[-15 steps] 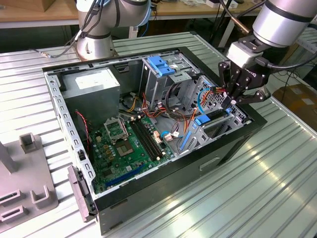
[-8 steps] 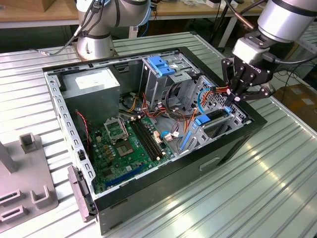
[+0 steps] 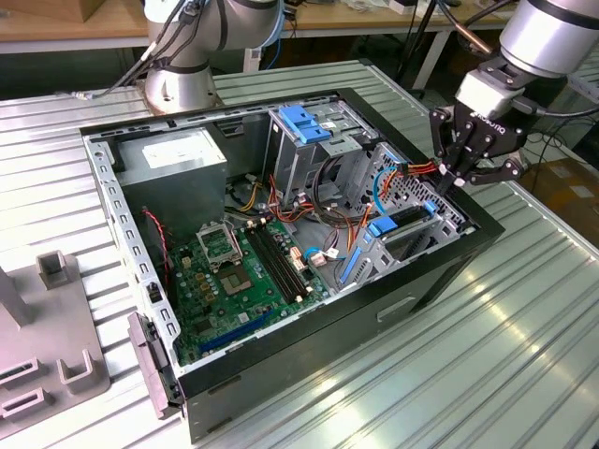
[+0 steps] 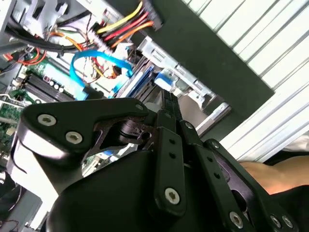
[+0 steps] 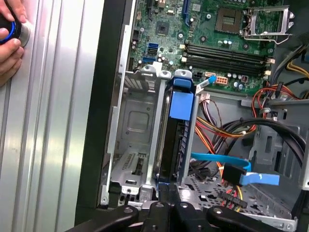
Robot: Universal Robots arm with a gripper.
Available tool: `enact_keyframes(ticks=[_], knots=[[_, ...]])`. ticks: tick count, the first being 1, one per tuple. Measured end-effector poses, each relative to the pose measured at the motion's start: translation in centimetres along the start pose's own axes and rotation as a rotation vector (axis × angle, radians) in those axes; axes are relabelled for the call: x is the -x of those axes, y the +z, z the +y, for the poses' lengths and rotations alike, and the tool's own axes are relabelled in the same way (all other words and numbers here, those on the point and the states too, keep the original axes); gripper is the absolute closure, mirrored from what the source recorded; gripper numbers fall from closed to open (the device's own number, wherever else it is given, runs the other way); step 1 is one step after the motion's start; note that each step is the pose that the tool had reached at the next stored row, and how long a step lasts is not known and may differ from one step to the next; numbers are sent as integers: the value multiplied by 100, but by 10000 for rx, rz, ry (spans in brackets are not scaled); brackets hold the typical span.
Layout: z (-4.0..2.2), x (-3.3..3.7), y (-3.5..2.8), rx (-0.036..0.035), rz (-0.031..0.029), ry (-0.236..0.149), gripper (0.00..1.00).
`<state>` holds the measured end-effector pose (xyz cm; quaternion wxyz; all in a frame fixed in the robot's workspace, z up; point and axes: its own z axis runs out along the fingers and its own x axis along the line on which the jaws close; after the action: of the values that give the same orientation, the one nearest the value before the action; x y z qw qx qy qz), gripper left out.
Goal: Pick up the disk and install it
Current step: 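Insert the first disk wire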
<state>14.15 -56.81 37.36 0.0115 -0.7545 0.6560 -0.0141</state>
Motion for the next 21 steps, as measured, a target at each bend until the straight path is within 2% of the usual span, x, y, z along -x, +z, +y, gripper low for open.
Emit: enact_keyframes(ticks=[2, 5, 7, 9, 11, 19, 20, 21], knots=[[-56, 7, -3, -1, -1, -4, 89], [-62, 15, -3, -8, -8, -233, 89], [-62, 16, -2, -13, -20, -525, 89], [-63, 17, -3, -16, -32, -914, 89], [-62, 16, -3, -20, -54, -1538, 89], [-65, 16, -3, -30, -114, -3156, 89], [-66, 16, -3, -33, -129, -3585, 89], [-66, 16, -3, -34, -135, -3754, 89]])
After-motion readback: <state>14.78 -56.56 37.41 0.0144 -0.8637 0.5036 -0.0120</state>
